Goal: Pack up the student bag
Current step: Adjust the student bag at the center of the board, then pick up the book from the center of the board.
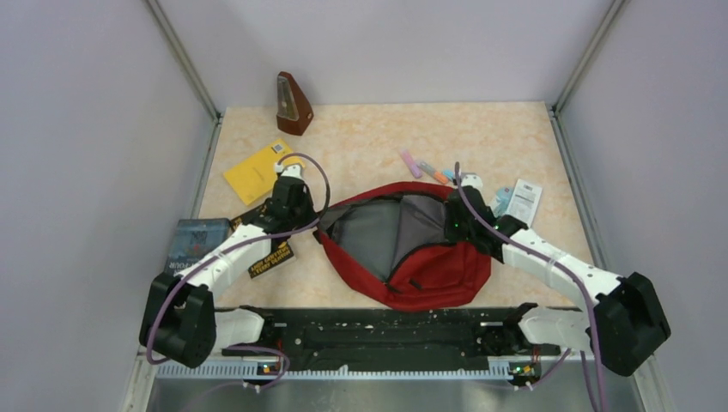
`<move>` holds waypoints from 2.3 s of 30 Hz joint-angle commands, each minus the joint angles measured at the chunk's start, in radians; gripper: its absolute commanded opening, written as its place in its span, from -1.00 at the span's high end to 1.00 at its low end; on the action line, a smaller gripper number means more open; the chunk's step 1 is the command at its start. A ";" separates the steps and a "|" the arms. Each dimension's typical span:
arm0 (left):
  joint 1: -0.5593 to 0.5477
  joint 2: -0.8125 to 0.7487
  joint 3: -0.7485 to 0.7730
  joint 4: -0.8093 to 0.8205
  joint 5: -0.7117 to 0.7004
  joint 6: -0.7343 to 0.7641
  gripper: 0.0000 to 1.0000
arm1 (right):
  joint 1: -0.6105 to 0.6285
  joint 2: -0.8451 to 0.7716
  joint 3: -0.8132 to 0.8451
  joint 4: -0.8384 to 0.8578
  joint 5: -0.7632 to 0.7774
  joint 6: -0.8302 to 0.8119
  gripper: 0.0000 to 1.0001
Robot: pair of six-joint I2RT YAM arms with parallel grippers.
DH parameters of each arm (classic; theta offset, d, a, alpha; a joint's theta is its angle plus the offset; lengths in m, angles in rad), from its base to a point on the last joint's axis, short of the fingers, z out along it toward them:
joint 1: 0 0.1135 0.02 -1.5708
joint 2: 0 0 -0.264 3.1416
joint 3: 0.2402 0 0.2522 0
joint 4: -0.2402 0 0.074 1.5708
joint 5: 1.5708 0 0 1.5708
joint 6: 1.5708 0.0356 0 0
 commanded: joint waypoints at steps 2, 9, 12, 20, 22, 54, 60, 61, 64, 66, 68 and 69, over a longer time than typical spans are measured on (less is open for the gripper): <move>0.015 -0.012 -0.028 -0.010 -0.077 -0.014 1.00 | -0.068 0.018 -0.154 0.066 0.035 0.107 1.00; 0.019 -0.036 -0.038 -0.059 -0.132 -0.012 1.00 | -0.097 0.092 -0.186 0.105 0.056 0.137 1.00; 0.019 -0.072 -0.052 -0.028 -0.051 0.022 0.94 | -0.097 0.059 -0.167 0.095 0.023 0.109 0.67; 0.017 -0.181 -0.048 -0.019 0.066 0.084 -0.36 | -0.097 -0.106 -0.088 -0.012 0.022 0.041 -0.51; 0.017 -0.211 -0.044 -0.024 0.076 0.093 -0.46 | -0.097 -0.146 -0.074 -0.032 0.016 0.023 -0.57; 0.596 -0.321 -0.127 -0.071 -0.118 -0.182 -0.95 | 0.146 0.104 0.310 0.357 -0.380 -0.124 -0.68; 0.726 -0.313 -0.208 -0.038 -0.062 -0.204 -0.95 | 0.244 0.425 0.528 0.401 -0.495 -0.118 -0.67; 0.730 -0.290 -0.210 -0.038 -0.060 -0.204 -0.95 | 0.253 0.474 0.568 0.401 -0.515 -0.117 -0.66; 0.743 -0.235 -0.213 -0.032 -0.053 -0.201 -0.94 | 0.276 0.644 0.692 0.366 -0.551 -0.123 -0.65; 0.748 -0.208 -0.217 -0.022 -0.041 -0.193 -0.92 | 0.287 0.732 0.772 0.332 -0.565 -0.127 -0.63; 0.750 -0.189 -0.224 -0.005 -0.015 -0.189 -0.86 | 0.294 0.812 0.839 0.308 -0.581 -0.128 -0.62; 0.750 -0.179 -0.228 0.005 0.006 -0.187 -0.81 | 0.296 0.839 0.864 0.302 -0.587 -0.129 -0.61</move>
